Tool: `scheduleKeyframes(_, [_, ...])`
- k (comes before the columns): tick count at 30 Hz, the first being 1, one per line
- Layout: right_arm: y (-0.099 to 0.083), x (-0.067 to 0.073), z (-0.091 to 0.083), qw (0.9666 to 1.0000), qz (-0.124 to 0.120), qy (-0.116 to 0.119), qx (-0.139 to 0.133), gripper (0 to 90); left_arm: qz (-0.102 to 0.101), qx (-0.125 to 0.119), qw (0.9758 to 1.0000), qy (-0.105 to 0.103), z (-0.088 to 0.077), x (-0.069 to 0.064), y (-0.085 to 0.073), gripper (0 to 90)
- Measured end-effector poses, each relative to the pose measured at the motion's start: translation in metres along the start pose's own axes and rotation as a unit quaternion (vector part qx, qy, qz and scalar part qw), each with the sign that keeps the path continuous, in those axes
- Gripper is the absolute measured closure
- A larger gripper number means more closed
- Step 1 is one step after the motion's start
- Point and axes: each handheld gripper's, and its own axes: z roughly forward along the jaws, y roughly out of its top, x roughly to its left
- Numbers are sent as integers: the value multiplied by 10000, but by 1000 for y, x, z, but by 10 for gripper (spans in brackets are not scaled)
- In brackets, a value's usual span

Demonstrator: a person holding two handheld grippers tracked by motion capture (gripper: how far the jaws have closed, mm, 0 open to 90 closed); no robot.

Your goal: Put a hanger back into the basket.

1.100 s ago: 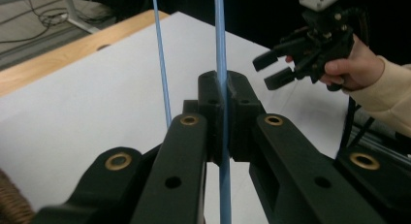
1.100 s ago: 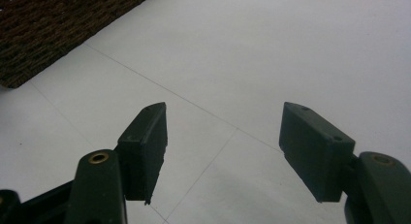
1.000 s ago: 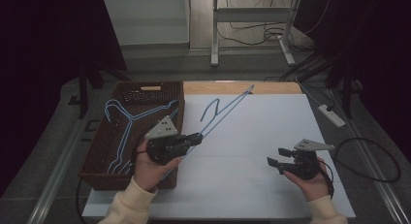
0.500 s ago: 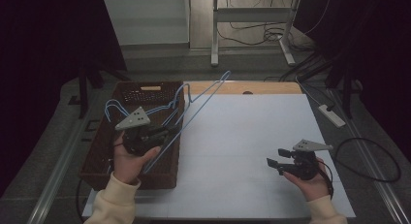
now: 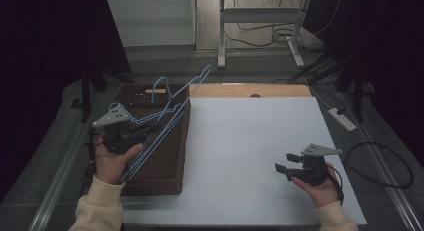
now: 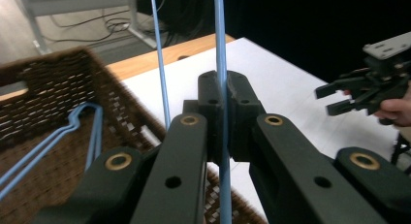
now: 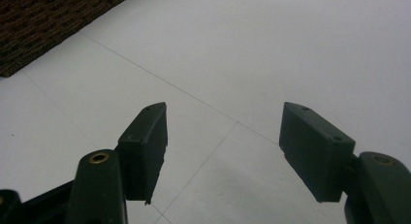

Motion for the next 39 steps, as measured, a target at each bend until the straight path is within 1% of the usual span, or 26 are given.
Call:
scheduleKeyframes(1, [0,0,0,10000,1,1,1,352,0,0,10000,0,0,0,0,865])
scheduleKeyframes(3, [0,0,0,10000,-3,3,2,352,-9,53,10000,49,-4,7,-2,866])
scheduleKeyframes(7, [0,1,1,10000,-19,8,26,352,-171,178,9996,111,-9,26,-9,866])
scheduleKeyframes(9, [0,1,1,10000,-7,10,35,352,-193,207,9995,131,-10,28,-10,866])
scheduleKeyframes(10, [0,1,1,10000,-10,7,47,352,-228,295,9991,210,-11,35,-12,866])
scheduleKeyframes(11, [0,1,1,10000,-10,7,47,352,-228,295,9991,210,-11,35,-12,866])
scheduleKeyframes(13, [0,1,2,10000,-24,9,45,352,-253,358,9987,250,-13,41,-15,865])
scheduleKeyframes(21, [0,2,3,10000,-25,10,70,352,-297,547,9976,290,-17,49,-25,865])
scheduleKeyframes(30, [0,2,4,10000,-33,18,77,352,-386,735,9960,339,-14,58,-32,865])
scheduleKeyframes(34, [0,2,3,10000,-18,18,72,352,-423,900,9945,342,-8,62,-35,865])
scheduleKeyframes(39, [0,2,4,10000,-32,20,71,352,-454,1138,9919,331,2,67,-38,865])
